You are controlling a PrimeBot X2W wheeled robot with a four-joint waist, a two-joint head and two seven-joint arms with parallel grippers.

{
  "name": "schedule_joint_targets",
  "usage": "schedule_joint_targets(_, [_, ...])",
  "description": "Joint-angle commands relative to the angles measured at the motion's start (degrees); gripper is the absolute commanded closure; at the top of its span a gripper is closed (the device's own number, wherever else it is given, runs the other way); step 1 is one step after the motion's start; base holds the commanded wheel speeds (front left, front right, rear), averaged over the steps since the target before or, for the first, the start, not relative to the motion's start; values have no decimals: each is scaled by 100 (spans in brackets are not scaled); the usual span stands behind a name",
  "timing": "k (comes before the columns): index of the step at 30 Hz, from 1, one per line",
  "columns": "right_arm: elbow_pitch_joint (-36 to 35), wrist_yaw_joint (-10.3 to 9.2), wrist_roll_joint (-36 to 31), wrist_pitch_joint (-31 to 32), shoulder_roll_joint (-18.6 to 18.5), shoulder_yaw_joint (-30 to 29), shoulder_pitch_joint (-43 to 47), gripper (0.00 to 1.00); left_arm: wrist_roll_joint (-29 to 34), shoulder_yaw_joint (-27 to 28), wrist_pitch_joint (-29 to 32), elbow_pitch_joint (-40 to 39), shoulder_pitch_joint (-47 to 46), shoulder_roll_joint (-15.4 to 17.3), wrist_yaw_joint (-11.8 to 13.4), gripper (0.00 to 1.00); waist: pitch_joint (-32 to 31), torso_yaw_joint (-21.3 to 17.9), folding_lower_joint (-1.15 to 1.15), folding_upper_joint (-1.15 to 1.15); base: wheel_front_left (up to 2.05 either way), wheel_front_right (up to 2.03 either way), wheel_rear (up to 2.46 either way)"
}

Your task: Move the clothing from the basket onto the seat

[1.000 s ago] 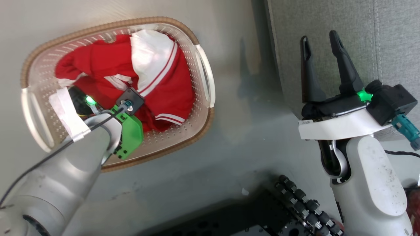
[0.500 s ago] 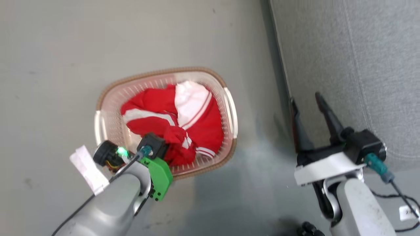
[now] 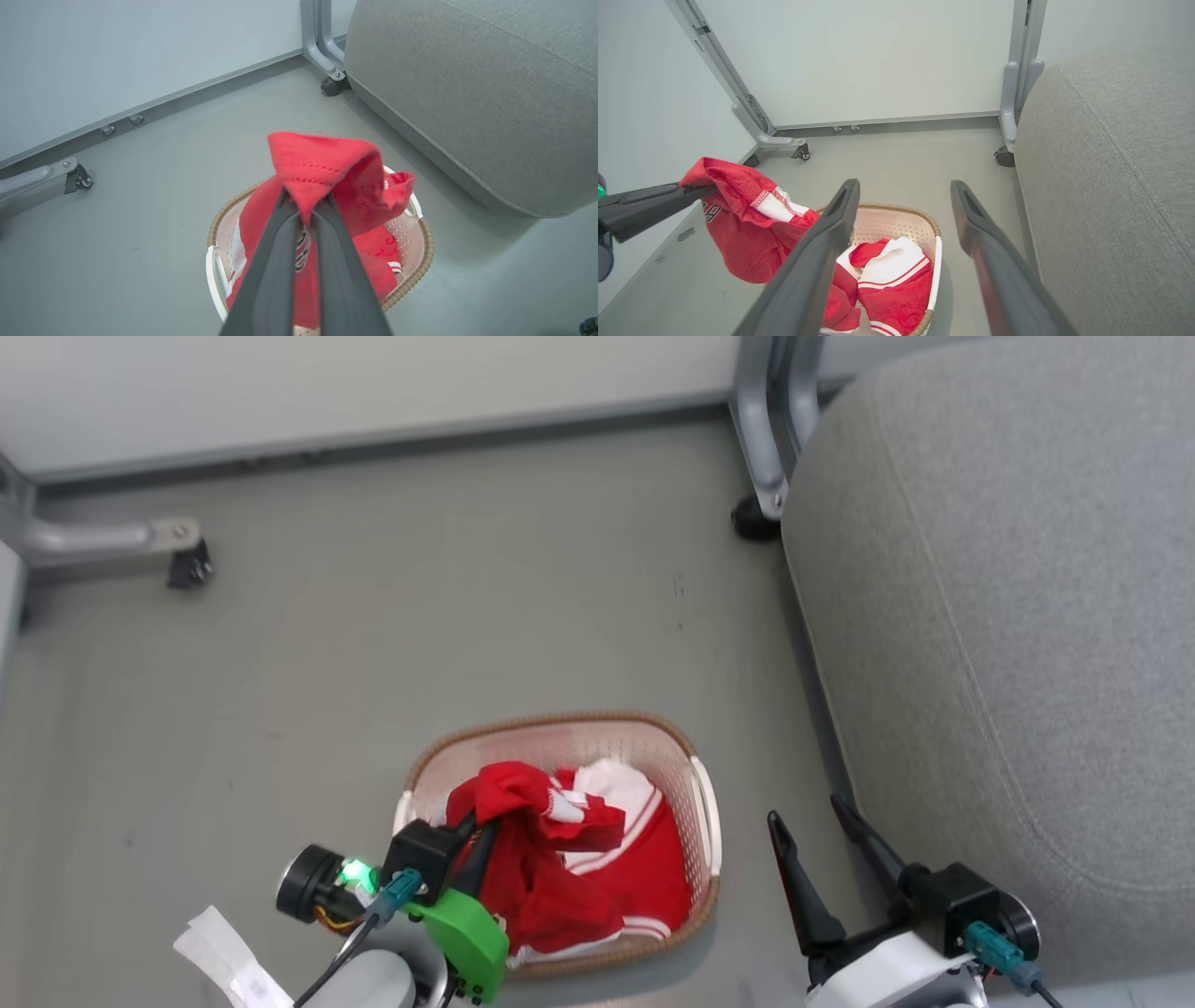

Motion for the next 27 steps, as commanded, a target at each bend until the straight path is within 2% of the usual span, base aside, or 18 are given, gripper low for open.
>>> schedule_joint_targets(1, [26, -2, -16, -19, -26, 41, 142, 0, 107, 37, -21, -142, 86, 6, 27, 100, -1080, 391, 1, 0, 0, 0, 0])
schedule_joint_targets(9, [79, -2, 21, -19, -24, 384, 293, 0, 501, 253, -20, -1178, -85, 38, 77, 100, -1287, 385, 1, 0, 0, 0, 0])
schedule_joint_targets(13, [6, -2, -296, -19, -20, 784, 203, 0, 603, 231, -21, -1621, -233, 35, 21, 100, -1291, 360, 1, 0, 0, 0, 0])
schedule_joint_targets(19, [-149, -3, -630, -18, -21, 1063, -17, 0, 760, 75, 100, -2028, -504, -65, -44, 100, -1263, 373, 1, 0, 0, 0, 0])
schedule_joint_targets(27, [134, -3, -1052, -18, -23, 721, -222, 0, 927, -150, 357, -2640, -804, -177, -74, 100, -1261, 403, 1, 0, 0, 0, 0])
